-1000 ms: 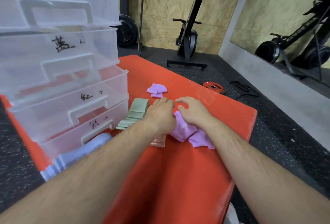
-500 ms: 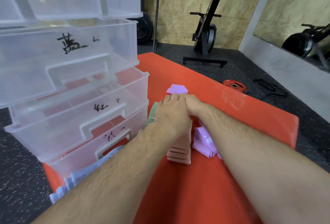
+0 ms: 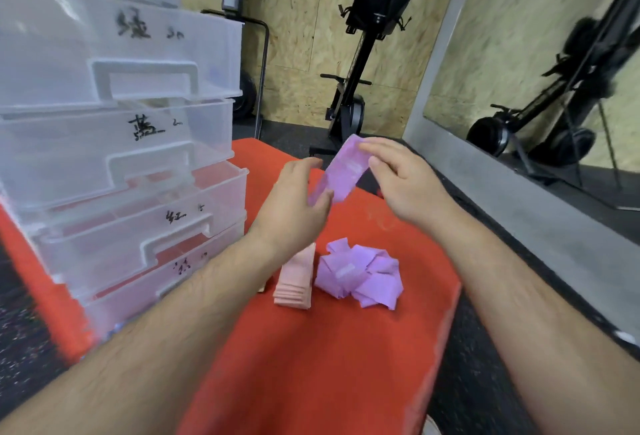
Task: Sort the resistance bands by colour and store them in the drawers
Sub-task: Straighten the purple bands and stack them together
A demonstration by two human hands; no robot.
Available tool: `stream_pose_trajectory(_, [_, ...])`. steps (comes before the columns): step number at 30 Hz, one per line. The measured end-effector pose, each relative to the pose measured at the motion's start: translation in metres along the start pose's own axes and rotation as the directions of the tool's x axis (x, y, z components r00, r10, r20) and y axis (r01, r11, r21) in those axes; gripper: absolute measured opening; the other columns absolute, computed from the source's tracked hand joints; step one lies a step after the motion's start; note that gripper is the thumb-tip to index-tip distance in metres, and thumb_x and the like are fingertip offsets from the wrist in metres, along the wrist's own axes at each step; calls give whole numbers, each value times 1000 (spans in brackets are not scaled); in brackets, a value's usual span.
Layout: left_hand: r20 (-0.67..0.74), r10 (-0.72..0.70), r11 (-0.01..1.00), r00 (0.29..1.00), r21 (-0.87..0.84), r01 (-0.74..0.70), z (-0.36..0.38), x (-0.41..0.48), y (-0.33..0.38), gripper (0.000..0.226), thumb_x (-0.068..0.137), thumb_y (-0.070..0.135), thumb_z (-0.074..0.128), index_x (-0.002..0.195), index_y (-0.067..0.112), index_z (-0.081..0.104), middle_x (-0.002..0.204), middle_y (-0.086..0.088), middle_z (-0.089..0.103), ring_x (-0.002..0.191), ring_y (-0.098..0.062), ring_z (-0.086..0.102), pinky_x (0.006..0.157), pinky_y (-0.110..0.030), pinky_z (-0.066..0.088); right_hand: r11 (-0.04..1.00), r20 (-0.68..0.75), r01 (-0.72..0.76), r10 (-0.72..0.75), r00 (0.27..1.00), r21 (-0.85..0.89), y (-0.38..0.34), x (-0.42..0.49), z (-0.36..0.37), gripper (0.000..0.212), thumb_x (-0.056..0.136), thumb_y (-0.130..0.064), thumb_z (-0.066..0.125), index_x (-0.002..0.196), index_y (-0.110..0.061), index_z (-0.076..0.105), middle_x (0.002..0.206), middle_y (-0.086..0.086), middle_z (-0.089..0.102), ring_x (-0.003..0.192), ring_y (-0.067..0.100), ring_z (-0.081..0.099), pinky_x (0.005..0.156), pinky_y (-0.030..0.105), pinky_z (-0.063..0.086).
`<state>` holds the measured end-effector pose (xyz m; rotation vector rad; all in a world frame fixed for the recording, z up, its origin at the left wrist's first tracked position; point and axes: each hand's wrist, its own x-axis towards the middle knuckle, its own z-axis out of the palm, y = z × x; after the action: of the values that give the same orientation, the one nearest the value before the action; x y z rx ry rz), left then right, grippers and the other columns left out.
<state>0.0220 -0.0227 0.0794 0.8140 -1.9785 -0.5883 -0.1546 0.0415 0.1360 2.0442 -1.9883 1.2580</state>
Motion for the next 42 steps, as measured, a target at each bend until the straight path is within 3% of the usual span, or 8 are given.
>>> stream_pose_trajectory(5, [85,-5,928,996,-372,36,-13,-31,52,48,92,33,68,135,27,49,118,12,62,107,-1,61,91,-22,49,966,0,-62,64,998,252,-35,-62,-43,17,94,-13,69,107,-20,78,112,-11,74,101,3,67,93,26,51])
stream_pose_trajectory(10, [231,-3,895,973,-434,105,-12,-59,61,42,94,24,67,133,30,52,102,8,64,80,-11,59,63,-21,49,877,69,-136,118,991,461,-40,-114,-25,24,88,3,71,99,-18,70,91,-1,74,82,7,66,78,26,53])
stream_pose_trajectory(13, [224,33,950,974,-310,39,-18,-68,61,16,93,26,68,109,27,66,97,4,68,73,-4,58,58,-14,43,819,138,-216,168,976,532,-41,-117,-14,32,88,6,68,107,-17,58,94,9,75,86,14,69,80,38,58])
stream_pose_trajectory(20, [194,-19,986,981,-159,50,-30,-77,47,14,94,19,66,82,26,66,60,17,62,54,0,54,54,-17,43,815,231,-268,170,958,513,-39,-118,1,35,89,-6,74,119,-15,58,85,-2,75,83,8,71,78,21,54])
stream_pose_trajectory(28, [89,-46,996,995,-70,52,-44,-85,34,11,98,19,58,92,22,68,75,11,65,62,3,55,61,-17,44,795,394,-414,242,886,443,-43,-108,27,15,91,-17,74,103,-11,70,81,3,72,74,12,65,73,30,53])
stream_pose_trajectory(32, [226,-125,983,966,-105,152,-50,-91,29,16,91,39,68,95,24,72,80,0,73,64,-7,59,60,-27,47,794,431,-408,206,878,451,-40,-114,42,22,84,-36,75,94,-17,75,88,34,61,80,21,49,74,39,36])
stream_pose_trajectory(39, [179,-272,942,946,-151,300,-52,-100,16,18,93,21,68,76,24,66,66,3,60,50,0,50,50,-14,43,776,605,-475,154,781,415,-31,-124,38,16,89,-17,76,97,-5,71,82,20,60,68,25,58,61,28,46])
stream_pose_trajectory(42, [145,-379,903,914,-156,399,-55,-111,-1,18,96,20,64,78,22,63,67,4,60,53,-4,54,59,-23,49,822,695,-487,165,699,295,-20,-127,29,14,82,-19,82,91,-11,74,77,12,63,64,18,59,66,28,46])
